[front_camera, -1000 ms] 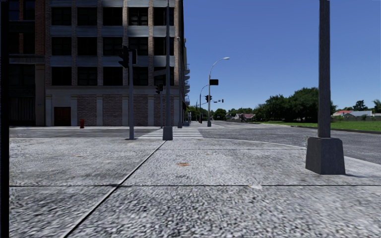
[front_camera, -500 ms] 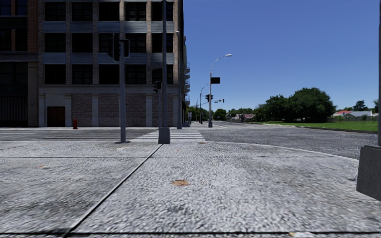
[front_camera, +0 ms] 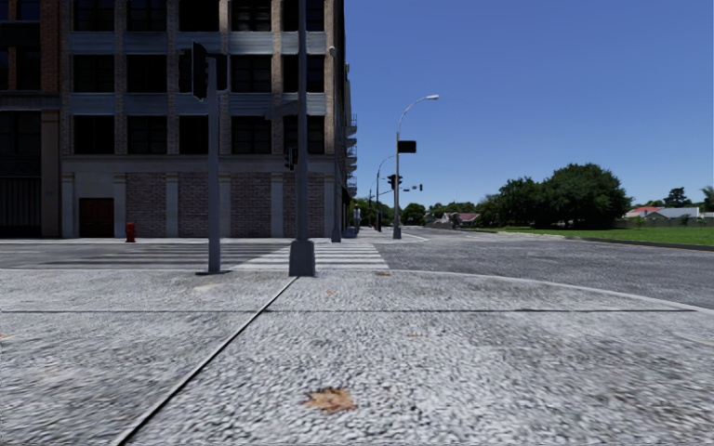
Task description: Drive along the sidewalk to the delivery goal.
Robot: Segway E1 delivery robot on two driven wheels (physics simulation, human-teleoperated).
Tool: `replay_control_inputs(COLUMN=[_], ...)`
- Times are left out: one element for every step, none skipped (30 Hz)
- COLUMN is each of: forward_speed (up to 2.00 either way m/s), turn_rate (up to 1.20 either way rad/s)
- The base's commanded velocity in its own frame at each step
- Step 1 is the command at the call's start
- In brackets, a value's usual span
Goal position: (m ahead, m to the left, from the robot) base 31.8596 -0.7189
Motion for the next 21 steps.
replay_control_inputs(forward_speed=[1.08,0.95,0.95,0.68,0.49,0.43,0.43,0.42,0.41,0.41,0.41,0.41,0.41,0.44,0.44,0.61,0.81,0.87,0.87,0.89,0.93], turn_rate=[0.00,0.00,0.00,0.00,0.10,0.21,0.21,0.38,0.46,0.50,0.50,0.54,0.56,0.57,0.57,0.57,0.57,0.57,0.57,0.57,0.57])
